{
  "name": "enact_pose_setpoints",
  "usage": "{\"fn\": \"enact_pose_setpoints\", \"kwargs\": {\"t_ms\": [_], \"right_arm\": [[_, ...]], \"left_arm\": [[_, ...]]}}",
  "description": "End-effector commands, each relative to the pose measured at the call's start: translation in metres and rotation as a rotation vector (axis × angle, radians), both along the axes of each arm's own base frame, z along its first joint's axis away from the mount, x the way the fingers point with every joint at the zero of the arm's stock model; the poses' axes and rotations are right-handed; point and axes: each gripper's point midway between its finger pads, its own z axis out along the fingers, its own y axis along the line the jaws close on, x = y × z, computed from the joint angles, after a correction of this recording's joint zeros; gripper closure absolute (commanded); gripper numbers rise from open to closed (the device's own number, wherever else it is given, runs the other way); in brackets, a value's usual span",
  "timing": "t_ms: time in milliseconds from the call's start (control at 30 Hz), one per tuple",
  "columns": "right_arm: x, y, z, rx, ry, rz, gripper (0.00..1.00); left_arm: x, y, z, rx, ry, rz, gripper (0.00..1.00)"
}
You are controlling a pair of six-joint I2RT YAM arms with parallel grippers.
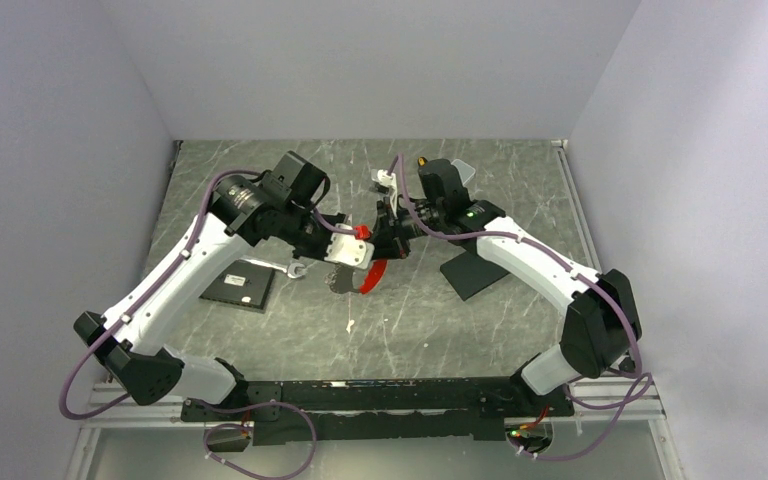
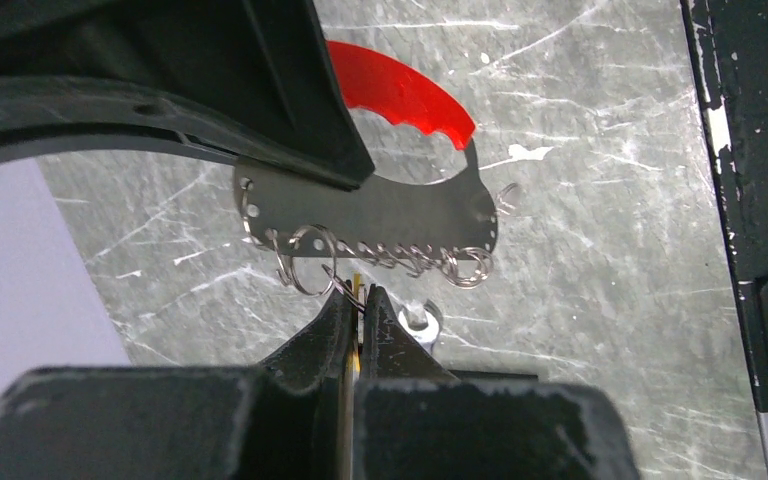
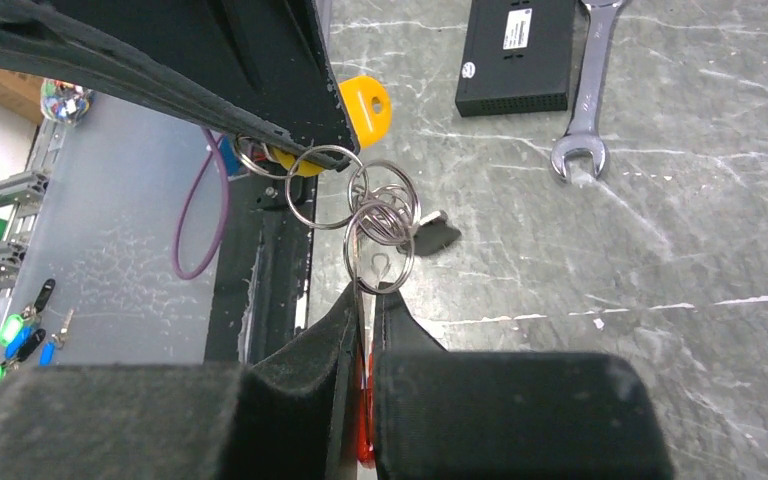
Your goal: Remove the keys from the keyring
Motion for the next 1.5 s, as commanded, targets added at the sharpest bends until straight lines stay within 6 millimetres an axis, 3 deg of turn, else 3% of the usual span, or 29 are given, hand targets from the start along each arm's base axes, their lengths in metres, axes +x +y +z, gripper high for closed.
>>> {"fn": "enact_pose_setpoints", "kwargs": {"t_ms": [0, 333, 900, 1100, 1267, 1467], "right_arm": [[0.007, -0.004, 0.032, 0.039, -0.103, -0.022, 1.0], [0.001, -0.012, 0.03, 0.03, -0.116, -0.01, 1.0], [-0.01, -0.016, 0.01, 0.021, -0.059, 0.002, 1.0], [-0.014, -0.012, 0.005, 0.045, -0.013, 0.013, 0.97], [-0.014, -0.008, 0.012, 0.103, 0.05, 0.025, 1.0], [0.004, -0.033, 0.041, 0.359, 0.123, -0.058, 1.0]], "left_arm": [[-0.008, 0.01, 0.002, -0.004, 0.003, 0.034, 1.0], [0.003, 0.013, 0.005, -0.039, -0.034, 0.106, 1.0], [0.023, 0.0, 0.041, -0.153, -0.157, 0.096, 1.0], [0.037, -0.016, 0.061, -0.196, -0.203, 0.053, 1.0], [0.032, -0.044, 0.058, -0.209, -0.152, -0.027, 1.0], [0.036, -0.058, 0.053, -0.205, -0.107, -0.017, 1.0]]}}
